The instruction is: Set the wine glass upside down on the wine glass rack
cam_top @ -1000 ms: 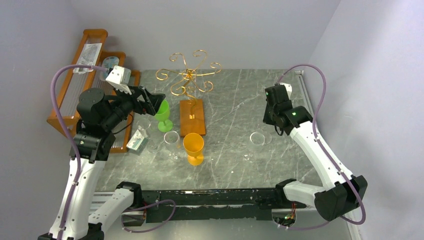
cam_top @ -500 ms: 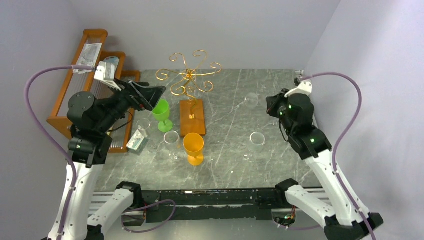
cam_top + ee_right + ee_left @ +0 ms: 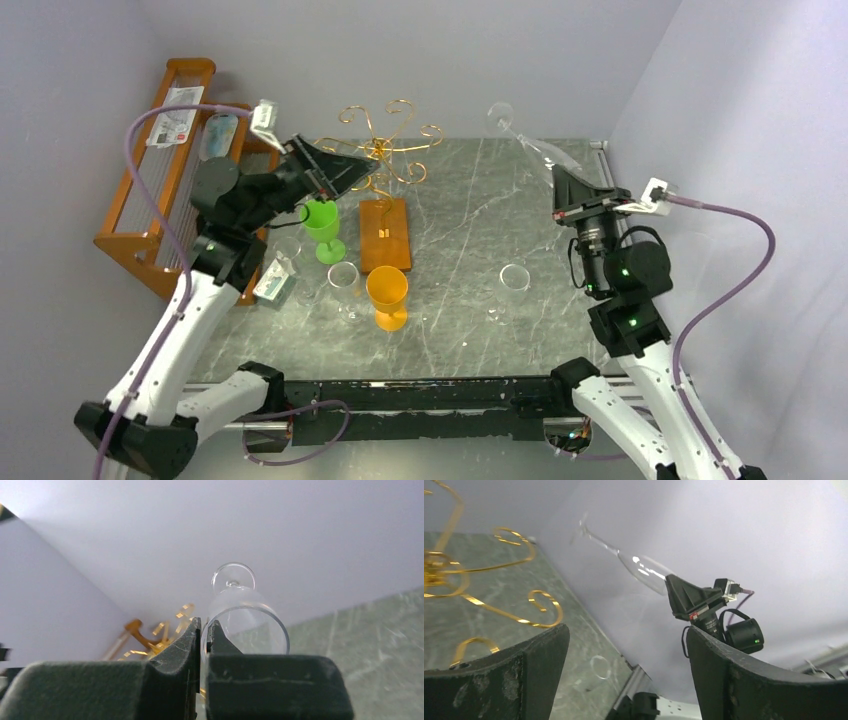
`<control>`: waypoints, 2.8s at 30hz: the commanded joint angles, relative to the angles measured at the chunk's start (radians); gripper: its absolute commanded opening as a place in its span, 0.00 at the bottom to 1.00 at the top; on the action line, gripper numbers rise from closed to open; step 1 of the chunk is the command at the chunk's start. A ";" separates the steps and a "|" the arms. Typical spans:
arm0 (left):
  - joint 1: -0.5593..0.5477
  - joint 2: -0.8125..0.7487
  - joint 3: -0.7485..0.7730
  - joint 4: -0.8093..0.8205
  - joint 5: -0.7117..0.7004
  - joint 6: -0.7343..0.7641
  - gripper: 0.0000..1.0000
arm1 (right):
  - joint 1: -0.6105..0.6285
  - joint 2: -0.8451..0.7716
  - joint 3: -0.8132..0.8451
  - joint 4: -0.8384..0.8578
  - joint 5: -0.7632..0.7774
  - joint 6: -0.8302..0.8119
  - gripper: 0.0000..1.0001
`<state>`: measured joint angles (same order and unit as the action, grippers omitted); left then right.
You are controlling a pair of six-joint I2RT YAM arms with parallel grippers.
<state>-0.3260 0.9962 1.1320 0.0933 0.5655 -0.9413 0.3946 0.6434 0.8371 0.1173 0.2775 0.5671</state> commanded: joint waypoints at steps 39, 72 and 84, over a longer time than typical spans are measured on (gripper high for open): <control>-0.719 0.437 0.244 0.812 -0.825 0.054 0.70 | 0.006 -0.165 -0.132 0.561 -0.484 0.239 0.00; -0.751 0.354 0.178 0.902 -0.783 0.473 0.05 | 0.007 -0.176 0.073 -0.102 -0.547 0.000 0.76; -0.752 0.271 0.261 0.392 -0.557 0.757 0.05 | 0.006 0.026 0.358 -0.545 -0.755 -0.265 0.95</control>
<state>-1.0748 1.2968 1.3552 0.6819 -0.1127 -0.3199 0.3985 0.5644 1.1419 -0.2623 -0.3260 0.4084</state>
